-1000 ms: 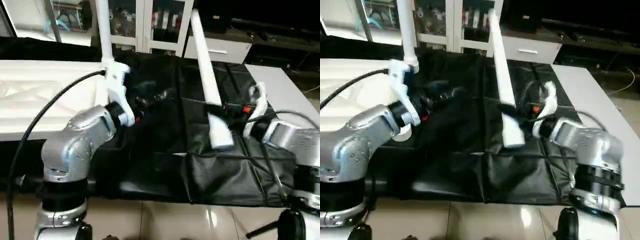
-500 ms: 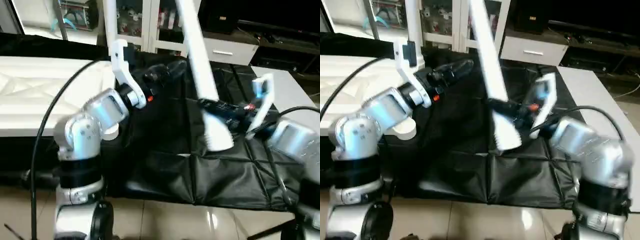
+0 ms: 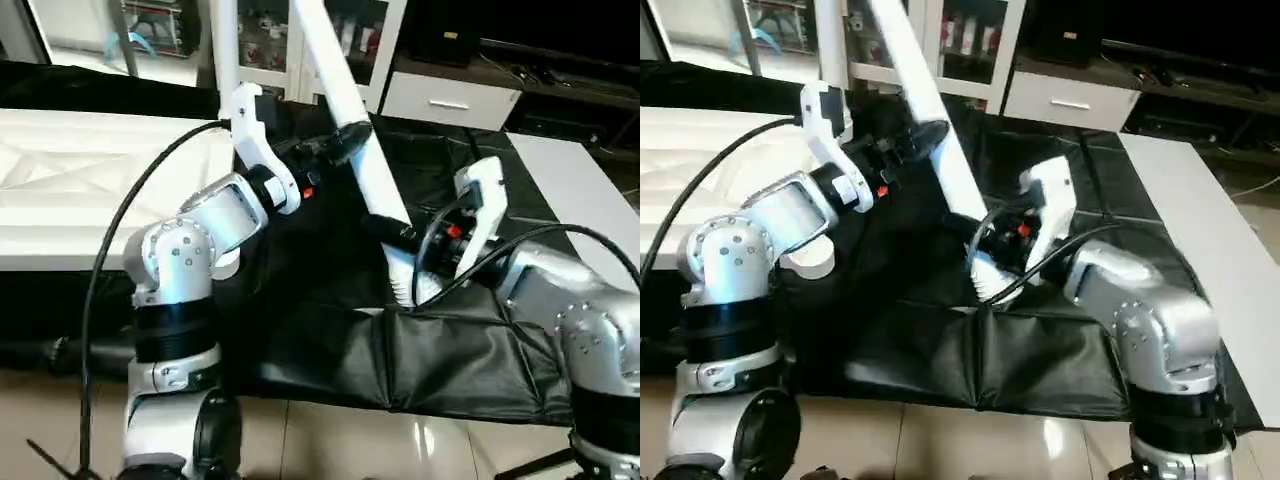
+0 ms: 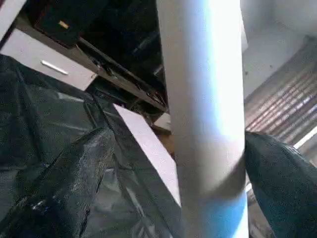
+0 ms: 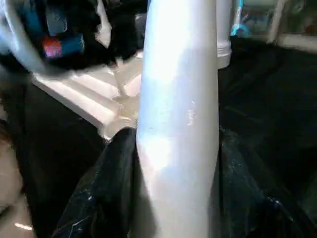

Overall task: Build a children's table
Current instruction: Pick table leg

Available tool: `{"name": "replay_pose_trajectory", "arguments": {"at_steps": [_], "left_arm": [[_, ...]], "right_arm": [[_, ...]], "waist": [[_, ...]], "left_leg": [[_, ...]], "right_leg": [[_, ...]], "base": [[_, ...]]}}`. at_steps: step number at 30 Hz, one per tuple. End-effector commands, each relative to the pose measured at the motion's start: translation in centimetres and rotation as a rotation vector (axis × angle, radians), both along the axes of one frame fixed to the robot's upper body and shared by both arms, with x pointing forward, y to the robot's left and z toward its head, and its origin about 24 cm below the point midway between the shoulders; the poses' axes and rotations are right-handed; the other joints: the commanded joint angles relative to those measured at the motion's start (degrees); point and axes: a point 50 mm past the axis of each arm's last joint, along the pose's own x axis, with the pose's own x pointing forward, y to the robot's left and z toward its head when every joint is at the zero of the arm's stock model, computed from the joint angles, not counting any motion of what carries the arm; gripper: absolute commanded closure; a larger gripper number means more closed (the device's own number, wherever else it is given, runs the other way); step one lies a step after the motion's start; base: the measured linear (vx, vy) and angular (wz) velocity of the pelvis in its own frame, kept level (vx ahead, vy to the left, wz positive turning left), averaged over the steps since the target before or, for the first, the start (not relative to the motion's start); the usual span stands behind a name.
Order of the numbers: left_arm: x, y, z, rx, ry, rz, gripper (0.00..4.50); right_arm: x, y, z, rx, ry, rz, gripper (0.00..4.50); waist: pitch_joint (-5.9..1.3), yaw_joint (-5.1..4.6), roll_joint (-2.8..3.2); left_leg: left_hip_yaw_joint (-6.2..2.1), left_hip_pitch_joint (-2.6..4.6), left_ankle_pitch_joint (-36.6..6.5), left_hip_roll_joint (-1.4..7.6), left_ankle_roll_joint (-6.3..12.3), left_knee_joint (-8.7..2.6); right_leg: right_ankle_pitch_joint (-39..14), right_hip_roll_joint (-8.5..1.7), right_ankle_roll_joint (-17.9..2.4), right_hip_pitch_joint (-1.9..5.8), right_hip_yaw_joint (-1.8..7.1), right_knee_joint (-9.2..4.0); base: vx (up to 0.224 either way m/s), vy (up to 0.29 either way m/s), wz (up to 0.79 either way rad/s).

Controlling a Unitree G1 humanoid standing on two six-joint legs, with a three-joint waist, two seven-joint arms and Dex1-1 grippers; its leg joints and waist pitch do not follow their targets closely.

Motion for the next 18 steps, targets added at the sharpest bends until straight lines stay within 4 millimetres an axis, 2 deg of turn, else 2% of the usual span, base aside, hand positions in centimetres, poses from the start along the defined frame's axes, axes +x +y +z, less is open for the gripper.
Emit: {"name": "replay_pose_trajectory", "arguments": {"at_steps": [1,5,6,11,12,13,16,18], "left_arm": [[0.2,-0.7,0.4,-0.012,0.008,-0.005,0.00],[0.4,-1.1,0.4,-0.017,0.023,-0.003,0.00],[0.5,-1.3,0.4,-0.018,0.033,0.002,0.29],[0.9,-1.4,0.1,-0.005,0.063,0.049,0.49],[1.1,-1.2,-0.1,0.028,0.071,0.080,0.74],[1.1,-1.2,-0.1,0.028,0.071,0.080,0.79],[1.5,-0.8,-0.2,0.022,0.085,0.116,0.81],[1.6,-0.7,-0.2,0.019,0.092,0.129,1.08]], "right_arm": [[0.2,0.3,0.2,-0.086,-0.087,-0.021,2.64],[0.4,0.7,0.3,-0.102,-0.119,-0.033,2.64],[0.5,1.0,0.3,-0.106,-0.134,-0.038,2.64],[0.9,1.2,0.2,-0.157,-0.167,-0.081,2.64],[1.0,1.3,0.0,-0.175,-0.172,-0.094,2.64],[1.0,1.3,0.0,-0.175,-0.172,-0.094,2.64],[1.1,1.5,-0.2,-0.188,-0.181,-0.104,2.64],[1.2,1.5,-0.3,-0.192,-0.183,-0.108,2.64]], "waist": [[-3.56,-0.04,0.55],[-3.57,-0.06,0.47],[-3.63,-0.09,0.49],[-3.87,-0.09,0.59],[-3.87,-0.07,0.60],[-3.90,-0.12,0.63],[-3.88,-0.08,0.73],[-3.92,-0.02,0.76]], "left_leg": [[-0.27,0.00,-2.8,1.87,-0.35,-4.37],[-0.30,0.03,-3.7,2.01,0.19,-4.39],[-0.34,0.01,-3.4,2.05,0.37,-4.40],[-0.33,0.03,-0.9,2.07,0.72,-4.22],[-0.30,0.06,-0.5,2.09,0.94,-4.18],[-0.33,0.03,0.0,2.14,1.07,-4.16],[-0.31,0.06,-0.3,2.13,1.23,-4.16],[-0.31,0.13,-0.4,2.15,1.24,-4.15]], "right_leg": [[-8.1,-4.11,-8.7,3.64,2.77,-4.19],[-9.6,-4.19,-8.2,3.56,2.81,-4.22],[-8.6,-4.16,-8.4,3.58,2.77,-4.10],[-3.4,-4.12,-9.7,3.77,2.68,-3.56],[-2.2,-4.08,-10.1,3.79,2.67,-3.43],[-1.2,-4.10,-10.3,3.85,2.63,-3.32],[-0.8,-4.17,-10.9,3.97,2.61,-3.31],[-0.6,-4.23,-11.1,4.02,2.63,-3.26]], "base": [[0.000,0.000,0.00],[0.000,0.000,0.00],[0.000,0.000,0.00],[0.000,0.000,0.00],[0.000,0.000,0.00],[0.000,0.000,0.00],[0.000,0.000,0.00],[0.000,0.000,0.00]]}}
